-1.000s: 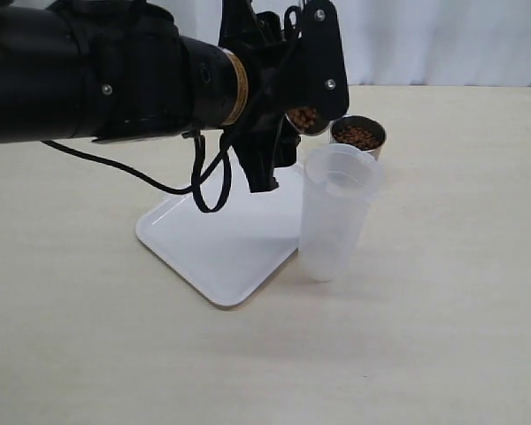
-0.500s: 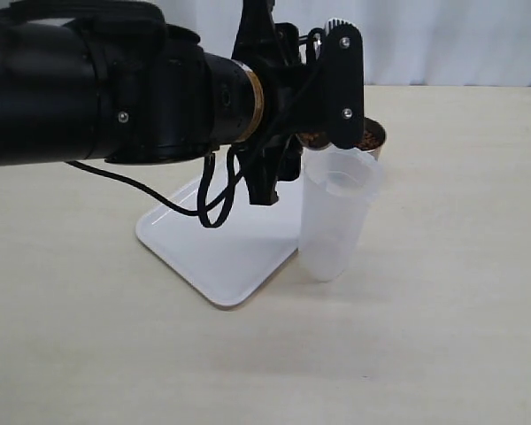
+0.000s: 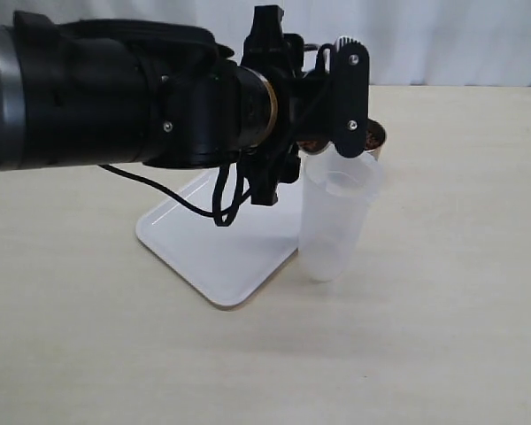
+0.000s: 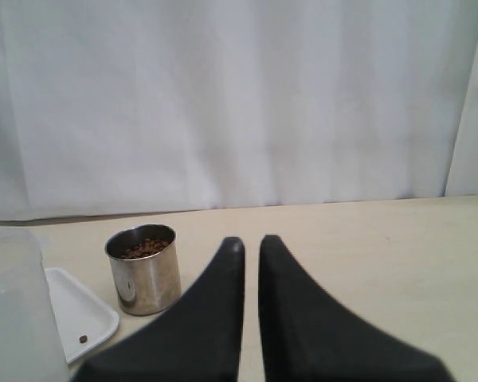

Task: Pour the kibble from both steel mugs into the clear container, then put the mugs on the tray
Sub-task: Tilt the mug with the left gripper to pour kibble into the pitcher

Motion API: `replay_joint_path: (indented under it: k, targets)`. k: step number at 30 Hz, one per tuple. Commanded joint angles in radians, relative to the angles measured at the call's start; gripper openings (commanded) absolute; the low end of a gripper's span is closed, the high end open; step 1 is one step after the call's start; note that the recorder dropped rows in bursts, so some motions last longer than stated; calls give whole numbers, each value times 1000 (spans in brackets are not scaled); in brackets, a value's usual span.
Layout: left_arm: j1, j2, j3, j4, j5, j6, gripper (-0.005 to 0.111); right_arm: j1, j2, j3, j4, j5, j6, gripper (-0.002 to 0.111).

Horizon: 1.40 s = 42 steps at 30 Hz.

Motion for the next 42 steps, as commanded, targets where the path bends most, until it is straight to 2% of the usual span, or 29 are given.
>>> replay_joint_path:
  k: [1,11,18,26,42]
  targets:
    - [-2,4,-12,29,-2,0,0,-6,-4,4,5,1,-3,5]
    - [-2,4,-12,56,6,0,0,-6,-4,4,5,1,-3,5]
    - [-36,4,-12,84,30,0,0,-6,-4,4,5,1,-3,5]
    - [-36,4,-12,87,75,0,0,-6,-4,4,5,1,-3,5]
    - [-38,4,-12,110,75,0,0,-6,-4,4,5,1,-3,5]
